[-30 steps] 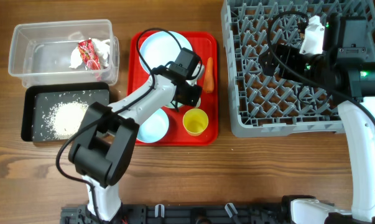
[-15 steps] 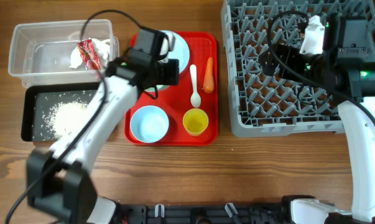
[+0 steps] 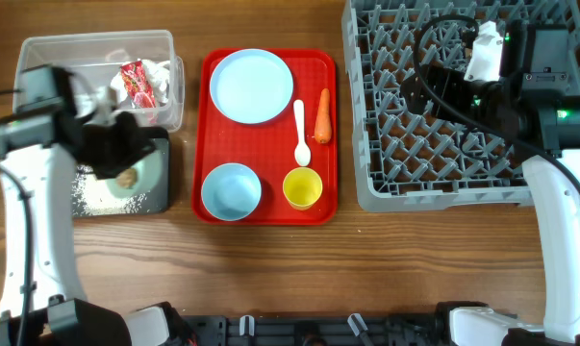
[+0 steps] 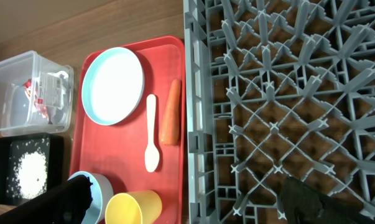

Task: Sort waste into correct bins and load items into the dishwasher rack
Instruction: 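Tip the green bowl over the black tray to dump the scraps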

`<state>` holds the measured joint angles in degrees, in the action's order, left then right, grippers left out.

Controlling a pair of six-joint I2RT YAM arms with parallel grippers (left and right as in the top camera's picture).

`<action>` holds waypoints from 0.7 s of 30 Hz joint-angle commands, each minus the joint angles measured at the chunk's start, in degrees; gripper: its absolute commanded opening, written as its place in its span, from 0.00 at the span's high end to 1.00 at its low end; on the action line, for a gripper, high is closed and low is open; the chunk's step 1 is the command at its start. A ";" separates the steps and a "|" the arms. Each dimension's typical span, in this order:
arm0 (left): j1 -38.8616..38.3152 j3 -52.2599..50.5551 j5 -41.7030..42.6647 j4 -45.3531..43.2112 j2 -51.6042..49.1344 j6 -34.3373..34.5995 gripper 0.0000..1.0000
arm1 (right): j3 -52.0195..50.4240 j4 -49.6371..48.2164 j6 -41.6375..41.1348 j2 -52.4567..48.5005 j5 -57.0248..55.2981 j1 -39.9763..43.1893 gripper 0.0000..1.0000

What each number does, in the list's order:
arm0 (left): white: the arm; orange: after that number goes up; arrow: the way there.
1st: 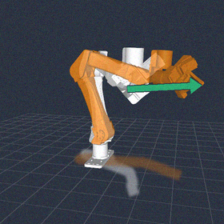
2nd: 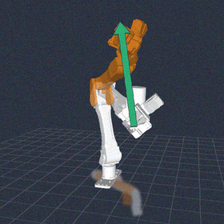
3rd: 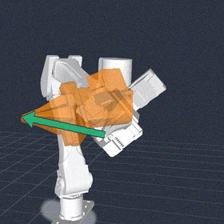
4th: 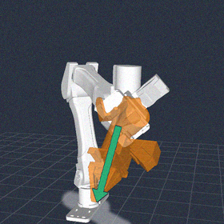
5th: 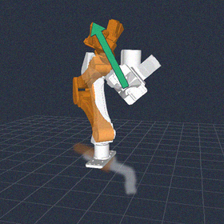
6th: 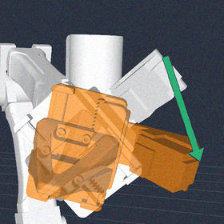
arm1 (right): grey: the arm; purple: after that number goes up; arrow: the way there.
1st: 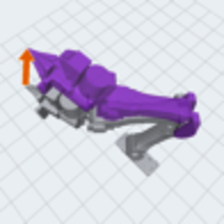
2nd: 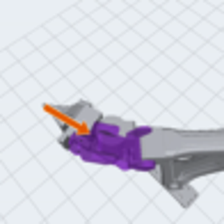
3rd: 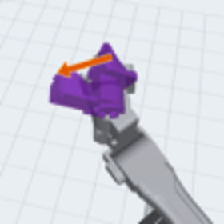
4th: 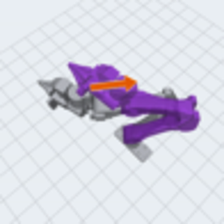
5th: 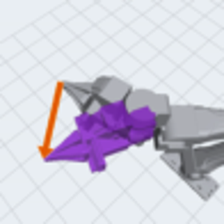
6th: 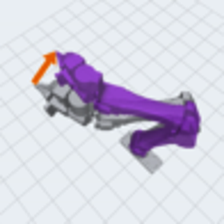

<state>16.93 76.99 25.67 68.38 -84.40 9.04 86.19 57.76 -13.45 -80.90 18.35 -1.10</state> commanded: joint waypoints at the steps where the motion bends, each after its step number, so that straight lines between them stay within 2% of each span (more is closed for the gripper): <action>1: 9.20 -0.66 5.31 -0.39 0.04 -9.70 0.96 | 0.70 -0.50 -0.24 -0.26 -0.55 -0.35 0.00; 3: 13.44 -0.70 8.57 -1.86 -1.51 -11.91 0.96 | 0.70 -0.52 -0.24 -0.26 -0.57 -0.35 0.00; 7: 21.24 -0.70 22.27 -4.61 -7.43 -17.97 0.96 | 0.70 -0.44 -0.24 -0.26 -0.57 -0.35 0.00; 9: 23.47 -0.70 25.77 -5.33 -10.38 -18.08 0.96 | 0.70 -0.46 -0.24 -0.26 -0.57 -0.35 0.00; 15: 28.37 -0.70 42.64 -4.50 -18.12 -21.29 0.96 | 0.70 -0.15 -0.20 -0.26 -0.59 -0.35 0.00; 21: 31.17 -0.70 58.07 -4.94 -18.27 -21.29 0.96 | 0.70 0.15 -0.22 -0.26 -0.57 -0.35 0.00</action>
<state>46.28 76.44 69.95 63.83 -102.56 -10.50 86.19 57.84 -13.45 -80.90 18.35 -1.10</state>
